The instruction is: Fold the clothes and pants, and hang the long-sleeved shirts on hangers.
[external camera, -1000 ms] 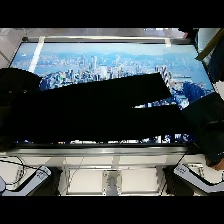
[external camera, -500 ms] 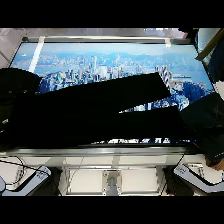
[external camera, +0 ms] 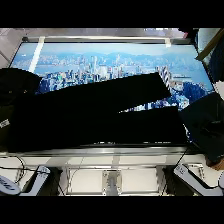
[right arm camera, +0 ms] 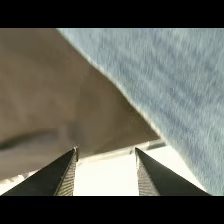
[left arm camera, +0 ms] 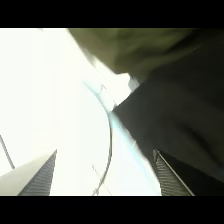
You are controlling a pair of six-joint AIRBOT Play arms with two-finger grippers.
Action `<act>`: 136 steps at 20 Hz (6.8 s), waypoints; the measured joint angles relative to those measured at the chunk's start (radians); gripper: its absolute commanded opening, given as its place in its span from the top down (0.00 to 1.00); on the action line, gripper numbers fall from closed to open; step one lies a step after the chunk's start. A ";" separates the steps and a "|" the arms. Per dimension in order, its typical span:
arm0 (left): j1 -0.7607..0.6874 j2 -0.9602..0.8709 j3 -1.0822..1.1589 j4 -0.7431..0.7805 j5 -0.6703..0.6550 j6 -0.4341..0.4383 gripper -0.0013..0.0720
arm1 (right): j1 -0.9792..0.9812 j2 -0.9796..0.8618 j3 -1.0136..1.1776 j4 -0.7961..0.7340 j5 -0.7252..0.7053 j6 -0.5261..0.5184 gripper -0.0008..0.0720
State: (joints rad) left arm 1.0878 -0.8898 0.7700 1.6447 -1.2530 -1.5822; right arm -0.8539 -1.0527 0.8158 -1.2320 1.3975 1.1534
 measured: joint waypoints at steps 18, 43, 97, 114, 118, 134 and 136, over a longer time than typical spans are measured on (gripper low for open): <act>0.282 -0.092 -0.261 -0.618 0.251 0.219 0.97 | 0.000 0.055 -0.075 0.002 0.039 -0.003 0.42; 0.282 -0.099 -0.229 -0.624 0.240 0.305 0.97 | -0.365 0.019 -0.327 0.195 -0.086 -0.021 0.42; -0.586 -0.756 0.594 -0.426 0.697 -0.037 0.26 | 0.579 -0.931 0.908 0.599 -0.803 0.224 0.52; -0.827 -0.297 0.598 -0.422 0.591 0.243 0.26 | 0.344 -1.001 1.181 0.391 -0.062 0.259 0.27; -0.974 -0.272 0.598 -0.418 0.531 0.316 0.26 | 0.332 -1.078 1.186 0.428 -0.040 0.208 0.26; -1.125 -0.295 0.598 -0.389 0.507 0.378 0.26 | 0.411 -1.173 1.188 0.420 -0.101 0.167 0.38; -1.138 -0.324 0.598 -0.389 0.507 0.378 0.26 | 0.436 -1.174 1.188 0.408 -0.101 0.167 0.45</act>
State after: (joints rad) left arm -0.0498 -1.2137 1.3682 1.2556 -0.7460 -1.2041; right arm -0.4179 -2.2265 2.0037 -0.8238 1.2968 1.3205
